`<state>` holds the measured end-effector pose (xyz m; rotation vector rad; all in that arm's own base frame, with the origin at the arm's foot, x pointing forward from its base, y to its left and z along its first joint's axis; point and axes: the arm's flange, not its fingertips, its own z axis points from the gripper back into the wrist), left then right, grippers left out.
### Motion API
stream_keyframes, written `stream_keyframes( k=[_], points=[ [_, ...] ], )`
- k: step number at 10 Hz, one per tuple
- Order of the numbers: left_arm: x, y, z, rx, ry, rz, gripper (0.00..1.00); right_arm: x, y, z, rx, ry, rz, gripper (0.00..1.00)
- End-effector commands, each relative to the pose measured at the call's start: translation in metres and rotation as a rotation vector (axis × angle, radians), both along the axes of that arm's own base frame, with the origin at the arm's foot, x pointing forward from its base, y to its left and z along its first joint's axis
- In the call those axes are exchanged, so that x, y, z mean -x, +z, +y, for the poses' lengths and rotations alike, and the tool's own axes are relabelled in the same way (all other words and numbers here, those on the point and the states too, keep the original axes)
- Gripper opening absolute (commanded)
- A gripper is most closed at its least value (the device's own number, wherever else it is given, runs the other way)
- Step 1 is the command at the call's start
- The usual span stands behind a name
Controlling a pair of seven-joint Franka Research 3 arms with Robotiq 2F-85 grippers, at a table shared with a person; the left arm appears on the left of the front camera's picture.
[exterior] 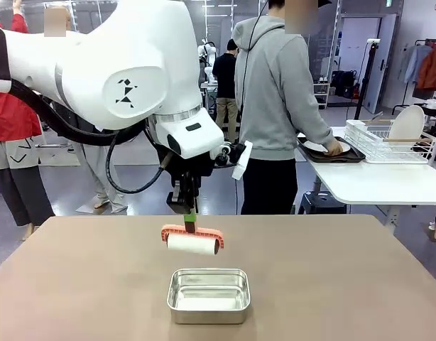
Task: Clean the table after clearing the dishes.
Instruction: Place the Lint Roller back on top of the Airtight Container.
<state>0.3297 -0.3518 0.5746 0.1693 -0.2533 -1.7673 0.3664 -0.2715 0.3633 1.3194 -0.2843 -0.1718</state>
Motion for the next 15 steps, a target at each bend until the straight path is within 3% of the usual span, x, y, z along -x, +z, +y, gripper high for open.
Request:
stream_keyframes(
  k=[1, 7, 12, 15],
  points=[
    [0.001, -0.004, -0.001, -0.009, -0.018, 0.004, 0.21, 0.003, 0.004, 0.003, 0.000, 0.006, 0.006, 0.81],
    [-0.072, -0.085, -0.034, 0.042, 0.110, 0.244, 0.21, 0.003, 0.004, 0.003, 0.000, 0.006, 0.006, 0.81],
    [-0.118, -0.133, -0.042, -0.012, 0.185, 0.346, 0.21, 0.003, 0.004, 0.003, 0.000, 0.006, 0.006, 0.81],
    [-0.139, -0.147, -0.033, -0.020, 0.199, 0.384, 0.21, 0.003, 0.004, 0.003, 0.000, 0.006, 0.006, 0.81]
  ],
)
